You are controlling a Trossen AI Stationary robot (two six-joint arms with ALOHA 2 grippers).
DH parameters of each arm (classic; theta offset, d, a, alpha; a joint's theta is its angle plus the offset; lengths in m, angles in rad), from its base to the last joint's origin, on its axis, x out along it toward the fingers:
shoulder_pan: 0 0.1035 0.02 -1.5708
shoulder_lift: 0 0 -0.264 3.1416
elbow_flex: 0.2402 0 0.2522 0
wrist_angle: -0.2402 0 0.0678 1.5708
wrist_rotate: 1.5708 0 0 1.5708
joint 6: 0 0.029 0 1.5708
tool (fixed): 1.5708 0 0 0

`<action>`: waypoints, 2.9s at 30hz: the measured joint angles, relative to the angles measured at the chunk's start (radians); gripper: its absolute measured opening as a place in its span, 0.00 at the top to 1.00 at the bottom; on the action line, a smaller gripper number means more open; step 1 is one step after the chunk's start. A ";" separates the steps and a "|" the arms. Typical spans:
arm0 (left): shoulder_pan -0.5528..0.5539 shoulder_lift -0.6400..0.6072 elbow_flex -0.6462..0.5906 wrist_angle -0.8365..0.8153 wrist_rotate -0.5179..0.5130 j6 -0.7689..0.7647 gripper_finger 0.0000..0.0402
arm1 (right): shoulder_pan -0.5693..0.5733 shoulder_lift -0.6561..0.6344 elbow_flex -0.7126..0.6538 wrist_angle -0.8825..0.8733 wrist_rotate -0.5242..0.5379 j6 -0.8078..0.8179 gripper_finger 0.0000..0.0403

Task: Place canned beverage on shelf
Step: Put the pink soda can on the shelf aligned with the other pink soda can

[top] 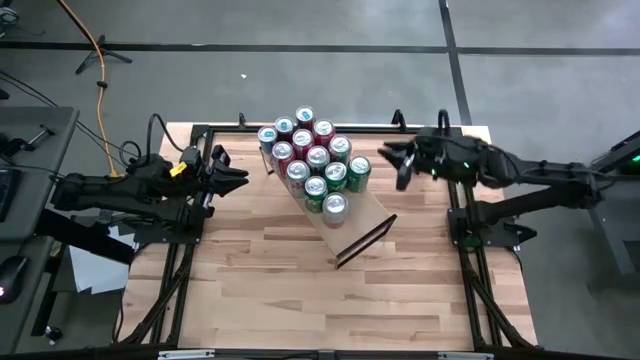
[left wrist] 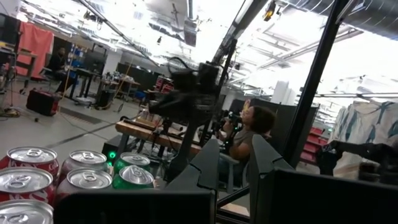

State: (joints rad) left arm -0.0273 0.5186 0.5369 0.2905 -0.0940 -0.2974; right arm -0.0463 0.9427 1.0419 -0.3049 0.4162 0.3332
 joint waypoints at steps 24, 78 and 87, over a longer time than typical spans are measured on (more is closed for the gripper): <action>0.000 0.000 0.000 -0.031 0.002 -0.016 1.00 | -0.797 0.432 0.133 -0.767 -0.097 0.303 0.03; 0.000 0.011 0.001 -0.017 -0.208 -0.007 0.73 | -0.781 0.217 0.573 -0.914 -0.398 0.055 0.29; 0.000 0.152 0.083 0.132 -0.145 -0.061 0.40 | -0.485 0.218 0.790 -0.729 -0.442 0.095 0.29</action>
State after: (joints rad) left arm -0.0277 0.6711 0.6200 0.4225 -0.2392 -0.3582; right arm -0.5310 1.1605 1.8321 -1.0336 -0.0258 0.4280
